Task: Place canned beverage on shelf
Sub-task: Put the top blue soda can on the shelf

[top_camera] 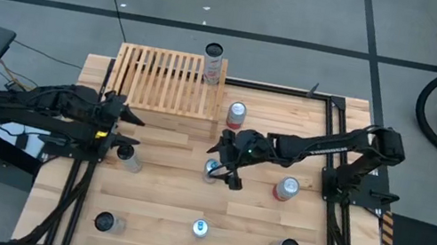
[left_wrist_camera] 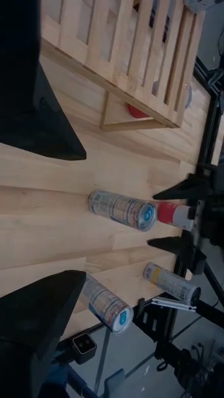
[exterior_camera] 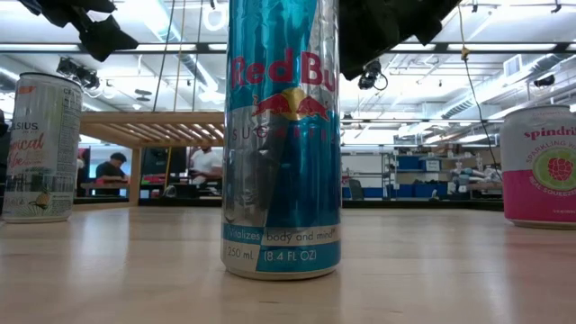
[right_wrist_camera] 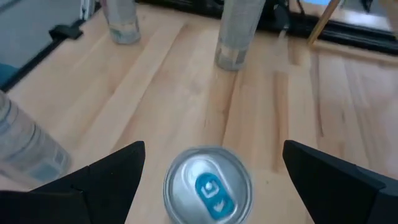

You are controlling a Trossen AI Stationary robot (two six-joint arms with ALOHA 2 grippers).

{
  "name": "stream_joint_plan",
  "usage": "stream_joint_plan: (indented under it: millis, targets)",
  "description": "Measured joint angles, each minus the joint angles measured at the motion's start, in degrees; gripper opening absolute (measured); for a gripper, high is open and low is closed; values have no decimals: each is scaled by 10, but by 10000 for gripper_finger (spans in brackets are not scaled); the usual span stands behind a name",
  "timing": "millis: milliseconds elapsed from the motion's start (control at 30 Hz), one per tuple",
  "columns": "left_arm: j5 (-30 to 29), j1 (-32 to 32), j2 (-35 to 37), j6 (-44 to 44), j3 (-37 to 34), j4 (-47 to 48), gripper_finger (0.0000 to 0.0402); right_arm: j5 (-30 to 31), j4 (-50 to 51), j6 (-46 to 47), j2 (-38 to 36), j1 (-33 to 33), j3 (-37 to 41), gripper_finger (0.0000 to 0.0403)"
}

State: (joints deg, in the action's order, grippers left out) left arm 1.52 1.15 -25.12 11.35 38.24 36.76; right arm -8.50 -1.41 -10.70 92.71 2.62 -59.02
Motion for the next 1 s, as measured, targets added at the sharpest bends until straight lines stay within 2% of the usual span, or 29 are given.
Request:
stream_joint_plan:
  millis: [100,367,767,1000]
  targets:
    - [0,0,0,0,0,0,314,-18,6,4,0,-1,0,391]
    - [0,0,0,-1,0,1,314,-6,27,21,0,-1,1,391]
    - [0,0,0,0,0,1,314,-1,-51,32,0,2,45,391]
    - [0,0,0,0,0,0,314,0,-72,37,39,2,45,391]
